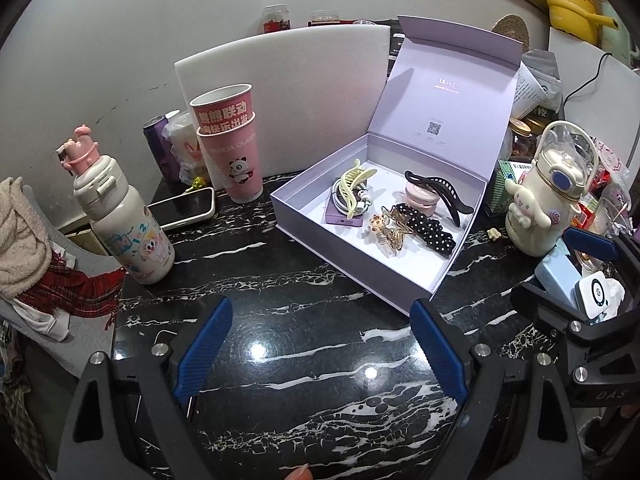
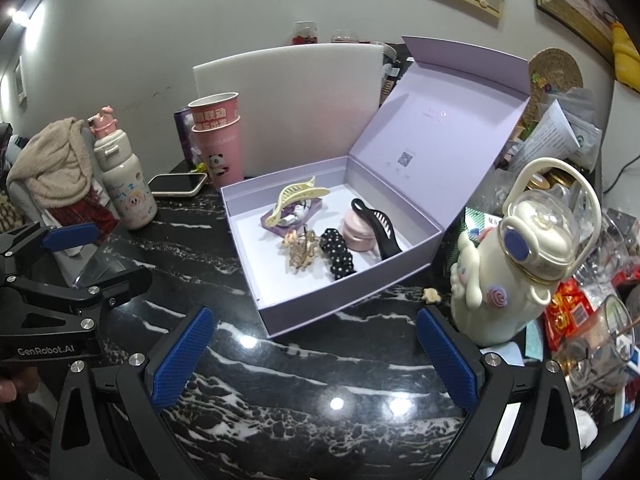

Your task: Organize rigid objects

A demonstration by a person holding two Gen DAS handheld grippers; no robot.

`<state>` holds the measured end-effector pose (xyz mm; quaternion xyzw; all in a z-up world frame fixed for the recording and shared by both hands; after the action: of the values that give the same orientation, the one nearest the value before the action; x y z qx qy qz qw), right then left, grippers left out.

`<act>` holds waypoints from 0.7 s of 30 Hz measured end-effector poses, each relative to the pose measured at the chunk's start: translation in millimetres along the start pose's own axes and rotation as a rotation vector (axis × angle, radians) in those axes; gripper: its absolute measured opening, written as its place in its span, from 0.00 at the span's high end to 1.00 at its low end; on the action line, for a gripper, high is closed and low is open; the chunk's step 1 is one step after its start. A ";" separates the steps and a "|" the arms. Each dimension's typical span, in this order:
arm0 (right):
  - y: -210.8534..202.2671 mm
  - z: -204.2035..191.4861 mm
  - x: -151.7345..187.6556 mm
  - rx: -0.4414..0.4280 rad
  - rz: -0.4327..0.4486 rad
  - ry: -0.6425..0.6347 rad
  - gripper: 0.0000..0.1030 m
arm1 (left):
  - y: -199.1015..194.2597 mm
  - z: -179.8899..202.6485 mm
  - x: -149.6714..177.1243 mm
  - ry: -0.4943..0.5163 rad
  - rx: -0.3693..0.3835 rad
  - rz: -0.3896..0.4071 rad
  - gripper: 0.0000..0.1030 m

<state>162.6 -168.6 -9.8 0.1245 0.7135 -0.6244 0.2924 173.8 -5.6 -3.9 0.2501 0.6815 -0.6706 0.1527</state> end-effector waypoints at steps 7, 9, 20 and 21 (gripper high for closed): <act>2.0 1.4 -1.7 0.001 -0.003 0.003 0.00 | 0.6 -0.3 -1.1 -0.004 0.014 -0.005 0.11; 2.5 1.3 -1.8 0.002 -0.003 0.002 0.00 | 1.8 0.0 -0.8 -0.002 0.011 -0.009 0.11; 5.6 3.1 -1.8 0.004 -0.008 0.005 0.00 | 3.7 1.0 -0.9 -0.003 0.018 -0.018 0.11; 6.0 3.2 -1.8 0.005 -0.009 0.004 0.00 | 3.7 0.9 -1.0 -0.003 0.016 -0.018 0.11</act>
<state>168.1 -170.2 -13.9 0.1232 0.7133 -0.6271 0.2878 176.5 -6.7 -6.6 0.2443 0.6780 -0.6778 0.1455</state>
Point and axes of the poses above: each gripper's, at about its wrist camera, not at the fingertips, and y roughly the way its jaws point, z to its right, x to its underside, the point moved 8 cm from there along y, roughly the way its jaws point, and after that the axes turned 13 degrees about -z, right-handed, at the moved point
